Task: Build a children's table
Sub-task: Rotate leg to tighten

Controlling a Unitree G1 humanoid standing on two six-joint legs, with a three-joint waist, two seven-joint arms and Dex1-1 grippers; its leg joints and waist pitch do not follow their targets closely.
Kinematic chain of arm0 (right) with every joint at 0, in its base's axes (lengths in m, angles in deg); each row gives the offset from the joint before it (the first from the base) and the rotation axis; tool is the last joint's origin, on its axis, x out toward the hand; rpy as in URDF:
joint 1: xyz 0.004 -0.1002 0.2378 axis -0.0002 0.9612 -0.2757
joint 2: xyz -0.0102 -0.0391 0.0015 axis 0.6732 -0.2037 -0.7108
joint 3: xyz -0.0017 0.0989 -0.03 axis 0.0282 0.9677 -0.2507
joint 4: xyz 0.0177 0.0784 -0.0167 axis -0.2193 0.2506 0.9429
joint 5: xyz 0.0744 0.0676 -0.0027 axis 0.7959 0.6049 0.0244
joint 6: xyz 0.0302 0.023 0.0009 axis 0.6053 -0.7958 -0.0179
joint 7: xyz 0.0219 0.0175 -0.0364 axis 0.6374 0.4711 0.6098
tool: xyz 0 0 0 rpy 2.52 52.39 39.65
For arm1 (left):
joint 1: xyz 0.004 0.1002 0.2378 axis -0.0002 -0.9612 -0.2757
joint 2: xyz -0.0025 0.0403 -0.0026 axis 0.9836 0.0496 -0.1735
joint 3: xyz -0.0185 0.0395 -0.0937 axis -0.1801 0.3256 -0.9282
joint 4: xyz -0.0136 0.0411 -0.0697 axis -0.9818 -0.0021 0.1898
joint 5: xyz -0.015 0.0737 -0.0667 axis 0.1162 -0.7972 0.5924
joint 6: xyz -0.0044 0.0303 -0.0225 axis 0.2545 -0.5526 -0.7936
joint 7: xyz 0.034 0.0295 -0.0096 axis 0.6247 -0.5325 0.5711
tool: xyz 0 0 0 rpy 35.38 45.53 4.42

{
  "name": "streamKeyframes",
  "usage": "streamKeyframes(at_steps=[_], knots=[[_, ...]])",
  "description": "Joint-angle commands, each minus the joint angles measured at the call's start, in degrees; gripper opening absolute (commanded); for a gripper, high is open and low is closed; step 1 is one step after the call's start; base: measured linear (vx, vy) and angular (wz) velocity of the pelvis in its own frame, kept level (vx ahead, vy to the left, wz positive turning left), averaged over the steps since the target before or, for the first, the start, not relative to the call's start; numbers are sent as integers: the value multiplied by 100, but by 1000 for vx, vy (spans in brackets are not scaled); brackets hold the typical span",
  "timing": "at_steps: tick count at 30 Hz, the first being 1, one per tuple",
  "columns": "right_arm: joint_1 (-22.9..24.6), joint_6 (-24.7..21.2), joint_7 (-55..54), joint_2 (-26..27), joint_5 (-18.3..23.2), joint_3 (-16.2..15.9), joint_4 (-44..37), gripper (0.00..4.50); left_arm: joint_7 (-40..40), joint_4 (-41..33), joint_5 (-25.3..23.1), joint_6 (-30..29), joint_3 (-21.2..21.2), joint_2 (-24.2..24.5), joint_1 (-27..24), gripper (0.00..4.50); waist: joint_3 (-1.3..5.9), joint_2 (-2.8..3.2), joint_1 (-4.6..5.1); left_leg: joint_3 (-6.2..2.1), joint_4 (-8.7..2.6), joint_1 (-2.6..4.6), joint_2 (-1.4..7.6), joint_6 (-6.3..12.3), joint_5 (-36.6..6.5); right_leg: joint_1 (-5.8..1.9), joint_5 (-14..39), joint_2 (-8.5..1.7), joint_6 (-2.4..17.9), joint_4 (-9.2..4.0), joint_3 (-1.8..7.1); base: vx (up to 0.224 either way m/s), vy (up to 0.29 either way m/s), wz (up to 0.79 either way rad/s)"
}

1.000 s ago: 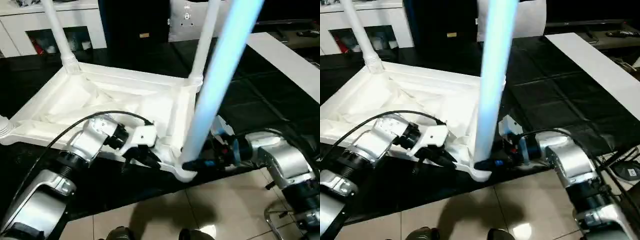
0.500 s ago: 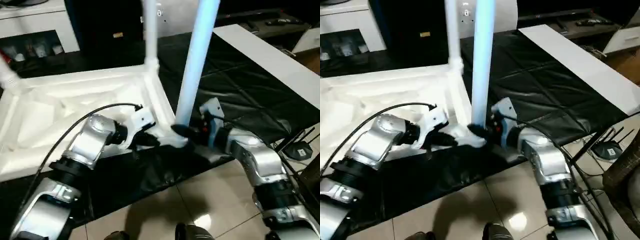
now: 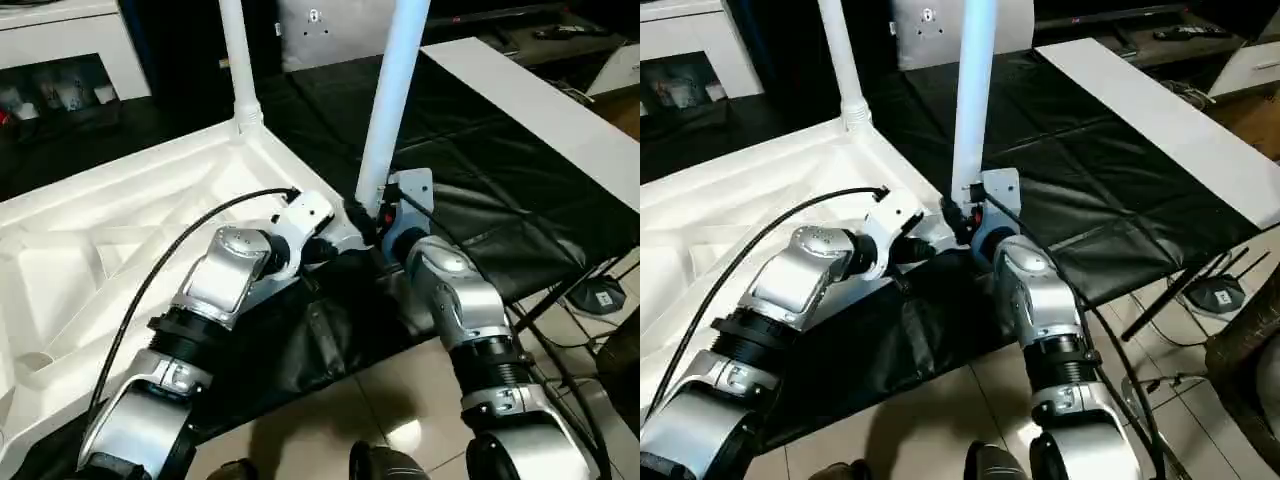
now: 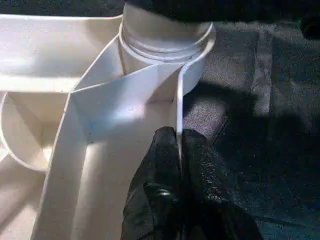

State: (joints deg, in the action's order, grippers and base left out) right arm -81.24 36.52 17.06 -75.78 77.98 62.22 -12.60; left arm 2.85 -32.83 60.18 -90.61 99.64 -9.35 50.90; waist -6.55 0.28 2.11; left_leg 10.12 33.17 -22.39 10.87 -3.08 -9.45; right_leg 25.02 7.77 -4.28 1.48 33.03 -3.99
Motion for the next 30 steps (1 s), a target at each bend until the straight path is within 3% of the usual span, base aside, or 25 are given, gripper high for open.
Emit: streamKeyframes(at_steps=[1,3,4,8,9,11,12,15,17,18,23,26,29,30], knots=[[277,-58,510,-103,62,-245,-176,334,-89,-151,34,363,48,99,73,0,490,22,-69,-29,-324,73,151,550,-1039,-435,1228,-311,1390,-361,232,0,0,0],[337,-28,642,-179,71,-273,-277,358,-141,-146,41,417,64,132,57,0,500,19,-113,-30,-323,65,159,541,-960,-448,1158,-316,1368,-340,245,0,0,0],[443,-44,870,-326,116,-300,-458,363,-242,-119,41,519,99,194,32,0,538,13,-119,-27,-309,71,152,549,-910,-468,1106,-311,1380,-336,241,0,0,0],[926,-10,2037,-1239,403,-388,-1208,393,-925,13,94,1239,296,554,-100,0,552,6,-197,-22,-295,68,157,673,-791,-488,841,-308,1391,-313,248,0,0,0],[929,-10,2043,-1245,405,-388,-1211,402,-931,14,95,1244,297,557,-100,0,553,2,-209,-21,-291,65,161,706,-788,-489,811,-308,1396,-306,246,0,0,0],[996,-11,2322,-1435,470,-400,-1308,411,-1115,32,121,1411,337,633,-125,0,561,6,-212,-13,-276,83,158,680,-856,-471,982,-313,1425,-320,242,0,0,0],[1101,-75,2968,-1856,639,-396,-1475,434,-1692,17,273,1783,448,833,-201,0,561,18,-243,-16,-277,99,155,655,-971,-474,1244,-322,1381,-351,236,0,0,0],[1155,-92,3589,-2254,754,-401,-1566,444,-2384,-29,405,2166,632,1102,-288,0,571,23,-316,-17,-281,124,191,621,-951,-451,1194,-317,1380,-318,254,0,0,0],[1133,-133,3898,-2413,819,-417,-1553,444,-2666,-15,363,2344,779,1267,-299,0,566,26,-338,-15,-284,136,198,608,-1014,-437,1251,-317,1395,-323,249,0,0,0],[1092,-88,4068,-2505,796,-465,-1500,444,-2863,-11,362,2414,853,1352,-299,0,554,10,-397,-10,-288,160,202,527,-1144,-417,1521,-329,1329,-334,250,0,0,0],[993,282,4944,-2943,747,-854,-1371,444,-3633,150,363,2940,1094,1606,-212,0,515,-11,-466,-3,-317,221,237,334,-1431,-375,2026,-349,1207,-381,263,0,0,0],[879,112,5555,-3077,907,-1046,-1285,410,-3974,225,380,3180,1197,1670,-123,0,531,-31,-498,-16,-310,202,229,347,-1432,-413,2125,-354,1175,-370,252,0,0,0],[809,150,5730,-3083,879,-1135,-1204,385,-4110,249,388,3288,1255,1702,-85,0,545,-32,-533,-7,-301,194,234,350,-1290,-403,1986,-365,1199,-350,264,0,0,0],[773,214,5785,-3076,860,-1166,-1137,373,-4178,280,391,3356,1277,1708,-64,0,542,-69,-529,-5,-301,179,231,363,-1264,-408,1984,-366,1196,-351,261,0,0,0]])
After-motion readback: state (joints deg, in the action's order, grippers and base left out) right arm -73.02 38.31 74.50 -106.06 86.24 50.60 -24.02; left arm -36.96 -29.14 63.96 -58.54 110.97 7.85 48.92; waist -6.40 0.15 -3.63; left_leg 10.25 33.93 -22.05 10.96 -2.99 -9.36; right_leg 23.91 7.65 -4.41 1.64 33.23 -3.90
